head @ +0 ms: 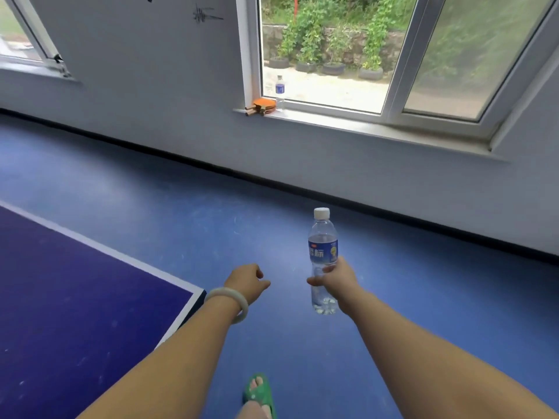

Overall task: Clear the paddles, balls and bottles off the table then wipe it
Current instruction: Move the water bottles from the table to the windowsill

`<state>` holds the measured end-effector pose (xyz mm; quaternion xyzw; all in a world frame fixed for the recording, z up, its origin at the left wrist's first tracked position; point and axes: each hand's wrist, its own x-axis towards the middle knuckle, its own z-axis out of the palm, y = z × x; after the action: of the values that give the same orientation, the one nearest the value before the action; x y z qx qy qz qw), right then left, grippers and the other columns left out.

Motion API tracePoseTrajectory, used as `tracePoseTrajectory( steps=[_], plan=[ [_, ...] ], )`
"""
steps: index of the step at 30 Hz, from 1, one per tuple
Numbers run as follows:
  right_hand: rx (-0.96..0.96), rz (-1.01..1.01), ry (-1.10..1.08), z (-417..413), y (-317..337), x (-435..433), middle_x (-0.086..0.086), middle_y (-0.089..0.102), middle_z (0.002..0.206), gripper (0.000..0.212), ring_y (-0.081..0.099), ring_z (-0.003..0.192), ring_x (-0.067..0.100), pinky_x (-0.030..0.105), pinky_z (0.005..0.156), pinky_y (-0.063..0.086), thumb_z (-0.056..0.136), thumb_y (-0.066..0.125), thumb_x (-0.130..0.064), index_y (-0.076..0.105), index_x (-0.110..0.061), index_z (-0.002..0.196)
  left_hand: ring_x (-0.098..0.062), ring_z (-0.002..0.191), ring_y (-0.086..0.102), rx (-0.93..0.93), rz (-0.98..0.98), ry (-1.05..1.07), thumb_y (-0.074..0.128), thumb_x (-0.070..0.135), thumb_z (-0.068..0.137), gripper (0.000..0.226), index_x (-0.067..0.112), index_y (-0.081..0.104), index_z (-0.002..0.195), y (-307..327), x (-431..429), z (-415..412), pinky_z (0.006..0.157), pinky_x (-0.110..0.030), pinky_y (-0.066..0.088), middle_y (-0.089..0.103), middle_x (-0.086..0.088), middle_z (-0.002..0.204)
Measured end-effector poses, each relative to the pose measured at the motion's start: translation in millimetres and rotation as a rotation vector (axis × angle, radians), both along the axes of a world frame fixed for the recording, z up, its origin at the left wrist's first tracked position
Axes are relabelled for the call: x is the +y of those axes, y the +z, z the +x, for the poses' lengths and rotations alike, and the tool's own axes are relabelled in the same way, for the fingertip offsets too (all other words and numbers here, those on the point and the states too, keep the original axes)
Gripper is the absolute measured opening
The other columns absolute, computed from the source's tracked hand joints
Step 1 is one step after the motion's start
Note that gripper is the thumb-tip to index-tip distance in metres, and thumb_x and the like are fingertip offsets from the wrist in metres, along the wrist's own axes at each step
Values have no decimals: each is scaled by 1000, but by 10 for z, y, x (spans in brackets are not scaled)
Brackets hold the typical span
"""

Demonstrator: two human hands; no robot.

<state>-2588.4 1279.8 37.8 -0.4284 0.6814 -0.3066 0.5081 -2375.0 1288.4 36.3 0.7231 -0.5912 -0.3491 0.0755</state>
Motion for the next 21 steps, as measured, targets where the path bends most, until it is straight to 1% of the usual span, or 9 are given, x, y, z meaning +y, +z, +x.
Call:
tracePoseTrajectory(
  steps=[2, 4, 8, 9, 12, 13, 16, 18, 21],
  plan=[
    [-15, -1, 20, 19, -36, -592, 8, 55, 108, 55, 55, 96, 24, 29, 71, 42, 74, 82, -2, 49, -9, 117, -18, 99, 57, -8, -14, 17, 60, 30, 95, 31, 11, 59, 119, -42, -583, 35, 82, -27, 45, 60, -4, 119],
    [2, -19, 39, 59, -55, -1168, 6, 55, 109, 54, 54, 97, 23, 28, 72, 40, 75, 82, -4, 49, -11, 116, -18, 99, 56, -15, -27, 20, 60, 30, 95, 30, 12, 59, 119, -54, -1161, 73, 81, -27, 44, 60, -4, 119],
    [-18, -58, 13, 145, -25, -2372, 0, 58, 94, 47, 57, 84, 15, 25, 65, 41, 74, 81, -3, 50, -12, 108, -20, 105, 58, 4, -69, 32, 60, 29, 94, 29, 12, 60, 117, -20, -2398, 149, 89, -30, 47, 61, -5, 119],
    [-20, -61, 6, 162, -7, -2668, 2, 60, 94, 46, 58, 83, 14, 26, 66, 43, 73, 81, -2, 51, -12, 106, -21, 105, 58, 8, -67, 29, 60, 29, 94, 28, 12, 60, 116, 20, -2696, 157, 91, -31, 48, 61, -4, 118],
    [-35, -66, -18, 200, 55, -3496, 8, 65, 98, 50, 64, 88, 23, 34, 77, 51, 67, 83, -2, 53, -13, 106, -20, 106, 59, 8, -76, 20, 60, 29, 94, 26, 13, 61, 115, 137, -3536, 171, 93, -33, 48, 61, -3, 117],
    [-35, -72, -19, 208, 92, -3722, 9, 65, 98, 51, 64, 88, 24, 34, 77, 51, 67, 84, -2, 54, -13, 107, -20, 106, 59, 13, -82, 22, 60, 29, 94, 25, 14, 61, 115, 172, -3762, 170, 92, -33, 48, 61, -3, 116],
    [-34, -90, -25, 246, 158, -4473, 6, 64, 96, 50, 61, 83, 19, 28, 69, 46, 68, 83, -1, 54, -12, 107, -20, 103, 60, 0, -91, 17, 60, 30, 93, 24, 15, 61, 112, 246, -4492, 198, 92, -35, 49, 62, -1, 113],
    [-38, -102, -29, 271, 169, -4934, 6, 64, 95, 50, 61, 81, 18, 27, 66, 45, 69, 83, 0, 54, -12, 107, -19, 100, 60, -4, -92, 19, 60, 30, 93, 23, 16, 61, 110, 264, -4930, 228, 91, -35, 50, 62, -1, 111],
    [-29, -117, -22, 335, 140, -5786, 7, 65, 96, 52, 63, 84, 23, 30, 72, 48, 67, 84, -1, 53, -12, 107, -18, 97, 61, -2, -101, 31, 60, 30, 93, 22, 16, 61, 110, 274, -5708, 292, 88, -33, 51, 62, 0, 110]
  ],
)
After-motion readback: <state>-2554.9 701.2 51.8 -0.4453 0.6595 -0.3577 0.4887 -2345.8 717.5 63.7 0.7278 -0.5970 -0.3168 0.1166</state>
